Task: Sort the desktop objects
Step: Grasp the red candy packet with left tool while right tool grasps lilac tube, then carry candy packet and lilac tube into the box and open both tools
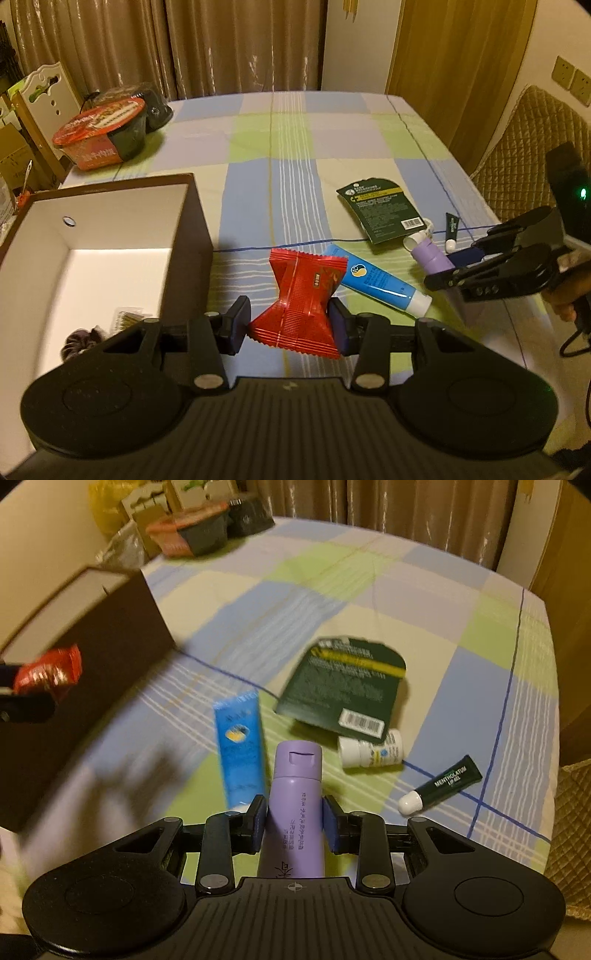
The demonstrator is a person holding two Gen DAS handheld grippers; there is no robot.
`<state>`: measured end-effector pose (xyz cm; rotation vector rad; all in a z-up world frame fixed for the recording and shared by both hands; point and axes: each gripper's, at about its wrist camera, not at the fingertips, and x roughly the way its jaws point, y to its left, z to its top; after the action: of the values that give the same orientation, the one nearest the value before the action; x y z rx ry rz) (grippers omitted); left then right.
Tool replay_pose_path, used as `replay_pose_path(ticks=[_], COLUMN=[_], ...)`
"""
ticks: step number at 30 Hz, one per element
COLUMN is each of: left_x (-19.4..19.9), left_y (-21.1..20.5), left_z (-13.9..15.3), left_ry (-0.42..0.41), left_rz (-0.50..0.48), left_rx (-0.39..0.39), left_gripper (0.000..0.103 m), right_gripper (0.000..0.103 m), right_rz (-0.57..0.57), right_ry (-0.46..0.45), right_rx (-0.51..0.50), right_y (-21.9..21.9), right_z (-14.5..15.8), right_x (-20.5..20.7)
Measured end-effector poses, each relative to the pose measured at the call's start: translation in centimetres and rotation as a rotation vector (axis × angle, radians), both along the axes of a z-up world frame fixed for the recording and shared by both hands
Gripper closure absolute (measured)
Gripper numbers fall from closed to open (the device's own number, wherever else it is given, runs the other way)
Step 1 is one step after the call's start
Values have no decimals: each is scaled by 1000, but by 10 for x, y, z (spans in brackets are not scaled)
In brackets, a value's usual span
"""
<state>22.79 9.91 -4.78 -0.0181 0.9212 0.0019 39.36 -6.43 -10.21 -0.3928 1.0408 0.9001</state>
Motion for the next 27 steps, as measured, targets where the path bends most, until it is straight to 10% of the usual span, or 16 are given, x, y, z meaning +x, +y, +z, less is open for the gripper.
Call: replay_pose_path(ticks=[27], left_x=[-44], left_y=[169], left_z=[65], left_ry=[-68], left_rz=[24], left_rx=[154], left_gripper=[63], right_gripper=[72], right_rz=[342], right_ry=[14], right_rx=[251], right_y=[221], right_z=[113], right_x=[-77])
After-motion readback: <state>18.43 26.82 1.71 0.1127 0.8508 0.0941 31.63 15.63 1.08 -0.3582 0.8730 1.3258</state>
